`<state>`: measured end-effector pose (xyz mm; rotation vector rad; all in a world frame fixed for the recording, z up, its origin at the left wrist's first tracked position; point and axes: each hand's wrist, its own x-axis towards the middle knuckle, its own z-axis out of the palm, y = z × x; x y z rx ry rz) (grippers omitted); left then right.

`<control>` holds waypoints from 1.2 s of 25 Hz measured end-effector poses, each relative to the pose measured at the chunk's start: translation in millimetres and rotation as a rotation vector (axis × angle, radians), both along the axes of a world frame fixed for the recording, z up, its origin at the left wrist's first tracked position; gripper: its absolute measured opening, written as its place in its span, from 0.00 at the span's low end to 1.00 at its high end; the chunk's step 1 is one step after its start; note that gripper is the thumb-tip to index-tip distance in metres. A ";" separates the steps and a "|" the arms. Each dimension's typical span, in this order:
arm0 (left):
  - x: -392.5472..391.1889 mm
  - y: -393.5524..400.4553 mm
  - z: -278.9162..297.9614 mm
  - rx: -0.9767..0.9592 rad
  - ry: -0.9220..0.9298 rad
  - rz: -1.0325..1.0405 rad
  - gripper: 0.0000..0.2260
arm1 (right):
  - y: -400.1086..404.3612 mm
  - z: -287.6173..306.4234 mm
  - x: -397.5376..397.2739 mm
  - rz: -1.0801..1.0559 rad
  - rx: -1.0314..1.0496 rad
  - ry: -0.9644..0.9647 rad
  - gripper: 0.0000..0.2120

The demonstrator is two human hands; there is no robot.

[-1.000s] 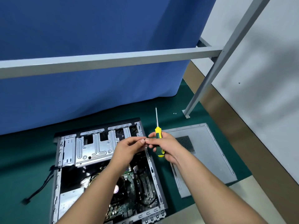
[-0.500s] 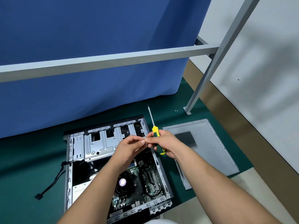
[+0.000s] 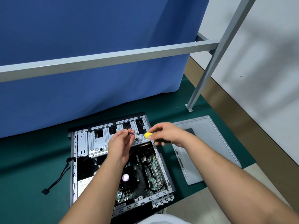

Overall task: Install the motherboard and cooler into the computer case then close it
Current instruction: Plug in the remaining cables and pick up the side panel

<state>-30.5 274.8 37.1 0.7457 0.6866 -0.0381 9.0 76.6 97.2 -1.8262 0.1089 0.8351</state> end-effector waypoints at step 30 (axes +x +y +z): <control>-30.1 -13.7 -7.0 -0.428 0.016 0.065 0.09 | -16.9 -38.8 -23.6 -0.722 0.402 -0.240 0.14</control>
